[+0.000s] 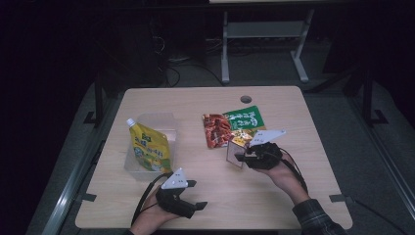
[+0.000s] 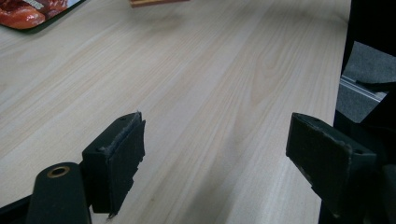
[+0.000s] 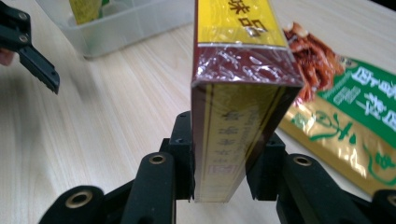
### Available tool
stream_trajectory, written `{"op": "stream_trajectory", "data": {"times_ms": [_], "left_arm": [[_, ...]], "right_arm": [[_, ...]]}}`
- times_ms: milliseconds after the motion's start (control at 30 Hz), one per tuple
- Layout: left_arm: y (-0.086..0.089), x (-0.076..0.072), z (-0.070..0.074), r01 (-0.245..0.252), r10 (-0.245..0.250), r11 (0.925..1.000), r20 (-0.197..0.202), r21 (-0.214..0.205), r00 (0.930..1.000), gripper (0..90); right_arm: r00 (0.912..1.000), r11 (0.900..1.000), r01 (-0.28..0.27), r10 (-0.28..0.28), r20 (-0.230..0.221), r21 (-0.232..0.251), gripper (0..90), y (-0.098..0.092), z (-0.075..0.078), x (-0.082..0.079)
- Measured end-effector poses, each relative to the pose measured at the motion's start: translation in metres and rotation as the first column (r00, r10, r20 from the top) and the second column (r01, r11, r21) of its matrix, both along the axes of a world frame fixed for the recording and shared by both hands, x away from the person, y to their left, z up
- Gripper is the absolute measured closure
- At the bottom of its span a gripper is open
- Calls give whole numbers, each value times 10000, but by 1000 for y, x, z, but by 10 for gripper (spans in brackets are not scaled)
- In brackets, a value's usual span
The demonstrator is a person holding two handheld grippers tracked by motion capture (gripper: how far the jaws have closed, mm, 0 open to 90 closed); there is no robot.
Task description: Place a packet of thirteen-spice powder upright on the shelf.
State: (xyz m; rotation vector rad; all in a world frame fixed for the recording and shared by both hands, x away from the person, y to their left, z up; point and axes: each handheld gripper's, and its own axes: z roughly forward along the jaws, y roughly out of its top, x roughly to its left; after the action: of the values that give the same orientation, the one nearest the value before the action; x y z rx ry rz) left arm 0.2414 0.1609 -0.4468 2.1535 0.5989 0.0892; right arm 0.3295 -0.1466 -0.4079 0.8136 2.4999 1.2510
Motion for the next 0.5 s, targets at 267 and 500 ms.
{"op": "stream_trajectory", "data": {"times_ms": [267,500], "left_arm": [[-1,-1,-3,144,-145,9999,18,22,9999,188],[0,0,-3,127,-127,9999,-22,-43,9999,188]], "right_arm": [[9964,9959,-849,849,41,316,674,9,9,17],[9867,9867,-1613,1608,249,189,674,30,14,35]]}}
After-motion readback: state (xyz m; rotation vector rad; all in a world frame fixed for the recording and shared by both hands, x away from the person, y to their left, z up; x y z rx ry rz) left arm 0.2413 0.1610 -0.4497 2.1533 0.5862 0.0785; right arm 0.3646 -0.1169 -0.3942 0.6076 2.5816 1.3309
